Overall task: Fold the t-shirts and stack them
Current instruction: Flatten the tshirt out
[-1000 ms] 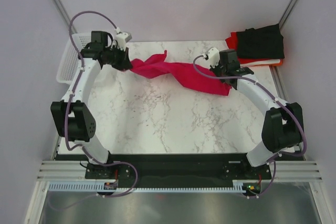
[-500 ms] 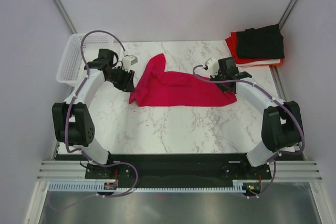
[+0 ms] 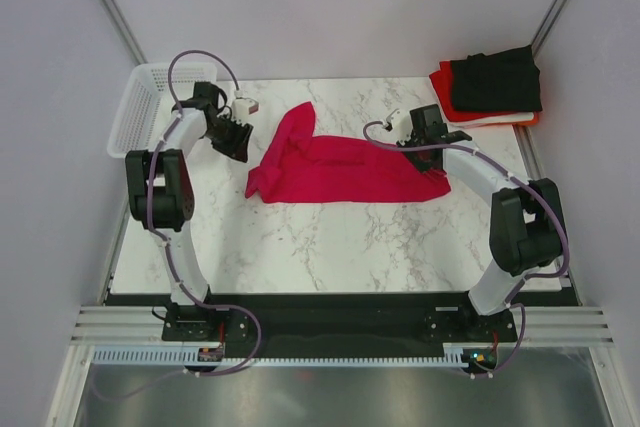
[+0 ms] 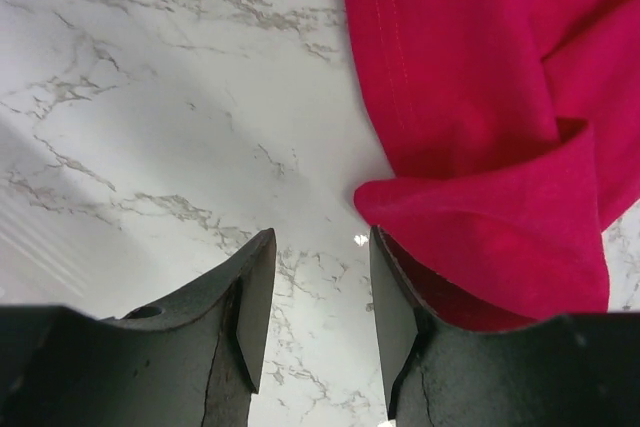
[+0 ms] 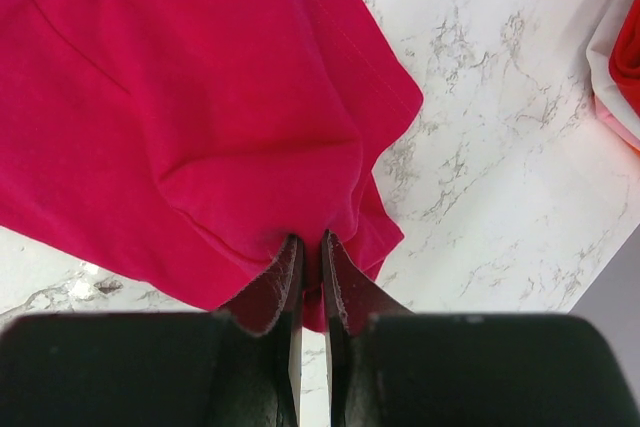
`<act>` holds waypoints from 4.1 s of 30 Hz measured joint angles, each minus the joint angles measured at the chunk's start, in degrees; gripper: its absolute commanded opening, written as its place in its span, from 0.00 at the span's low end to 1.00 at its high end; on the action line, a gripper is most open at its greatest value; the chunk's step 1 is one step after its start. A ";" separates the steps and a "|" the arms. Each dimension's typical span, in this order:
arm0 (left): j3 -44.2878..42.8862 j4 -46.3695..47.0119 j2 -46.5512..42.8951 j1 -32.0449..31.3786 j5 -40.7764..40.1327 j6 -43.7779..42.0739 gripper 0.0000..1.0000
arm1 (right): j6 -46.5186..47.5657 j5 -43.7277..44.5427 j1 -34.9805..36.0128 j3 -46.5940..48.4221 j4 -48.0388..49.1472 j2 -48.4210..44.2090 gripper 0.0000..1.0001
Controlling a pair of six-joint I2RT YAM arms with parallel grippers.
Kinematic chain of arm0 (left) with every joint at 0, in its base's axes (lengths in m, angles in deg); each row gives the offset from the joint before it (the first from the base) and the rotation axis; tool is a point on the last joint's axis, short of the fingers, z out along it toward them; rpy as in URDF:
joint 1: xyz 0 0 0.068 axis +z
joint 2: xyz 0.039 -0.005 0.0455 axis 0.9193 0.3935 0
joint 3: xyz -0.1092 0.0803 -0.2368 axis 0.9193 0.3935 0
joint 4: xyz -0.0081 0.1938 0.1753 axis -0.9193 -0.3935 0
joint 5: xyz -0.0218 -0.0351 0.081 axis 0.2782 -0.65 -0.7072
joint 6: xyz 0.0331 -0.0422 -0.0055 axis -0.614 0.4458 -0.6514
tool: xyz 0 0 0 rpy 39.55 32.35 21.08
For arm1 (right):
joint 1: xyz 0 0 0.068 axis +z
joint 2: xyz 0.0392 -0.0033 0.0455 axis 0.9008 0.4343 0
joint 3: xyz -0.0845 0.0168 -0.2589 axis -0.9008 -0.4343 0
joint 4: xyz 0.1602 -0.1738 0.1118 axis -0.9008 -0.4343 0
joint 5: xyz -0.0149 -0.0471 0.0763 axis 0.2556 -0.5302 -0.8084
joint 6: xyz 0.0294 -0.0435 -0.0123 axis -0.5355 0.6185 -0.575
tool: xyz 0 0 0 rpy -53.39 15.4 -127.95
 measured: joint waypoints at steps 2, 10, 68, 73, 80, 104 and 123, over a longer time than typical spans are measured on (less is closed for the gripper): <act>-2.97 -1.75 1.79 0.94 1.25 -0.52 0.50 | -0.13 0.00 0.00 0.00 -0.04 0.00 0.00; -12.85 -10.62 10.84 4.50 10.32 -1.99 0.53 | -0.28 0.11 0.00 0.85 -0.81 0.02 0.00; 0.98 -15.23 -22.97 4.61 14.23 -8.76 0.02 | 1.95 -1.60 -2.64 -1.05 -2.43 -3.76 0.13; 12.13 -16.52 -26.36 4.61 12.04 -13.16 0.02 | 3.65 -10.43 -3.10 -0.81 -11.78 -4.31 0.45; 19.82 -17.62 -30.53 4.59 11.10 -14.86 0.02 | -1.75 -20.24 -5.62 15.08 -21.88 0.35 0.45; 16.37 -16.04 -21.99 4.55 7.93 -12.81 0.02 | -11.91 -21.40 -14.80 38.60 -21.73 33.18 0.39; 12.48 -15.98 -16.57 4.55 7.54 -12.79 0.02 | -12.33 -16.92 -14.64 30.82 -15.30 29.09 0.41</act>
